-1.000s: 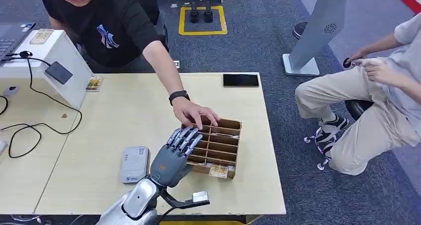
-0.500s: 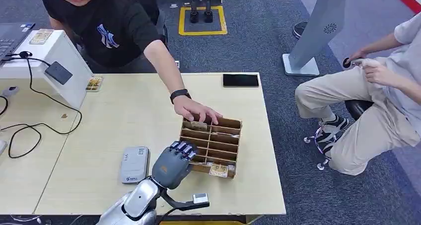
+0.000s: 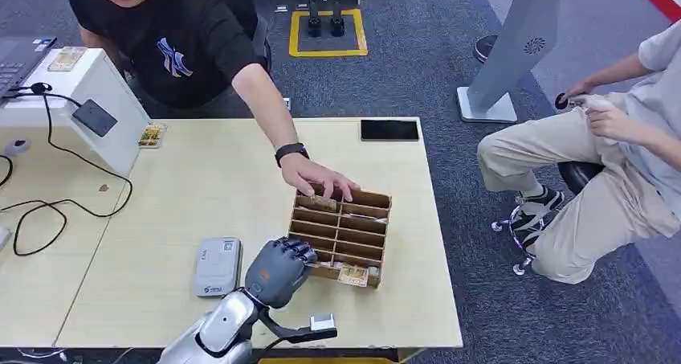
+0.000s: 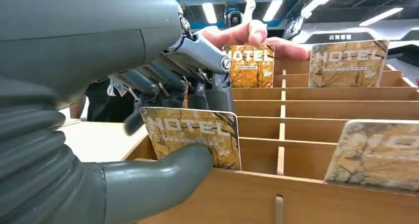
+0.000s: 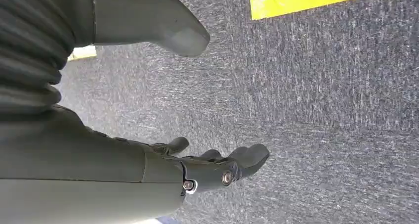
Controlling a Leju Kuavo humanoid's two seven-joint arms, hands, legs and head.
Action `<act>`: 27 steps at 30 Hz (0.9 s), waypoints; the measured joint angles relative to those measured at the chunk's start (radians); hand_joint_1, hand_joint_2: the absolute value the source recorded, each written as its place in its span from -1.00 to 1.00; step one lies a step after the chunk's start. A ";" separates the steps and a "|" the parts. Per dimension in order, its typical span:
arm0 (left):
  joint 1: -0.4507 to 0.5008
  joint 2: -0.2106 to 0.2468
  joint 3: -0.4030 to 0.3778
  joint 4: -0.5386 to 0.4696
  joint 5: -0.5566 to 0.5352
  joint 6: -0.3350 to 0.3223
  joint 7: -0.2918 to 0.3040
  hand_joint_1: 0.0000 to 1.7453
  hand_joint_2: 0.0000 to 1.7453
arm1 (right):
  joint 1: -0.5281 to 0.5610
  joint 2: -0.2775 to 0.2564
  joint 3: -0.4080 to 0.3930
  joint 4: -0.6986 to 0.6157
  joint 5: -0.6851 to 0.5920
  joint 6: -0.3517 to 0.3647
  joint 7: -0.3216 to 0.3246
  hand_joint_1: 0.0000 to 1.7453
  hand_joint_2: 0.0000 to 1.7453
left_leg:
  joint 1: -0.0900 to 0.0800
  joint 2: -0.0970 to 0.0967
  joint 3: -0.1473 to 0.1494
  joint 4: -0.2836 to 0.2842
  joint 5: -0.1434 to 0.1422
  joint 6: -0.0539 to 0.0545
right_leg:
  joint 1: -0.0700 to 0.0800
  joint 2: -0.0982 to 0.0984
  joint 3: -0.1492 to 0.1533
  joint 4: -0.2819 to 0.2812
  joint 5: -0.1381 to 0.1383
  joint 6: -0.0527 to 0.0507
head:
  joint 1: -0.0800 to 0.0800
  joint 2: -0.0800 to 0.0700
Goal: Pass the card to the sensor for recognition and then transmit it.
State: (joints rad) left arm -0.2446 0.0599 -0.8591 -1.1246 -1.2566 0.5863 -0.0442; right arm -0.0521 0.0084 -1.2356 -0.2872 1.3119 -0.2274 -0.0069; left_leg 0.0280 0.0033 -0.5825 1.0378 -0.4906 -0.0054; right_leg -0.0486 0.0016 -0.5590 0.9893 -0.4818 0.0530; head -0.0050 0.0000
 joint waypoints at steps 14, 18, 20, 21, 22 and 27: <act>-0.002 0.001 0.000 0.012 0.018 -0.031 -0.010 1.00 1.00 | 0.000 0.000 0.000 0.005 0.005 -0.002 -0.004 -1.00 1.00 | 0.000 0.000 0.000 0.000 0.000 0.000 | 0.000 0.000 0.000 0.000 0.000 0.000 | 0.000 0.000; -0.002 0.002 0.000 0.012 0.021 -0.031 -0.012 1.00 1.00 | 0.000 0.000 0.000 0.005 0.005 -0.003 -0.004 -1.00 1.00 | 0.000 0.000 0.000 0.000 0.000 0.000 | 0.000 0.000 0.000 0.000 0.000 0.000 | 0.000 0.000; -0.002 0.003 0.000 0.012 0.021 -0.031 -0.013 1.00 1.00 | 0.000 0.000 0.000 0.005 0.005 -0.003 -0.004 -1.00 1.00 | 0.000 0.000 0.000 0.000 0.000 0.000 | 0.000 0.000 0.000 0.000 0.000 0.000 | 0.000 0.000; -0.002 0.003 0.000 0.012 0.021 -0.031 -0.013 1.00 1.00 | 0.000 0.000 0.000 0.005 0.005 -0.003 -0.004 -1.00 1.00 | 0.000 0.000 0.000 0.000 0.000 0.000 | 0.000 0.000 0.000 0.000 0.000 0.000 | 0.000 0.000; -0.002 0.003 0.000 0.012 0.021 -0.031 -0.013 1.00 1.00 | 0.000 0.000 0.000 0.006 0.005 -0.003 -0.004 -1.00 1.00 | 0.000 0.000 0.000 0.000 0.000 0.000 | 0.000 0.000 0.000 0.000 0.000 0.000 | 0.000 0.000; -0.003 0.003 0.000 0.012 0.022 -0.031 -0.013 1.00 1.00 | 0.000 0.000 0.000 0.006 0.006 -0.003 -0.004 -1.00 1.00 | 0.000 0.000 0.000 0.000 0.000 0.000 | 0.000 0.000 0.000 0.000 0.000 0.000 | 0.000 0.000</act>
State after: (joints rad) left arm -0.2472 0.0629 -0.8591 -1.1124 -1.2345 0.5550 -0.0576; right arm -0.0525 0.0084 -1.2356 -0.2808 1.3176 -0.2308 -0.0111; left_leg 0.0280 0.0034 -0.5822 1.0377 -0.4906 -0.0054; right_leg -0.0486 0.0017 -0.5588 0.9892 -0.4817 0.0531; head -0.0050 0.0000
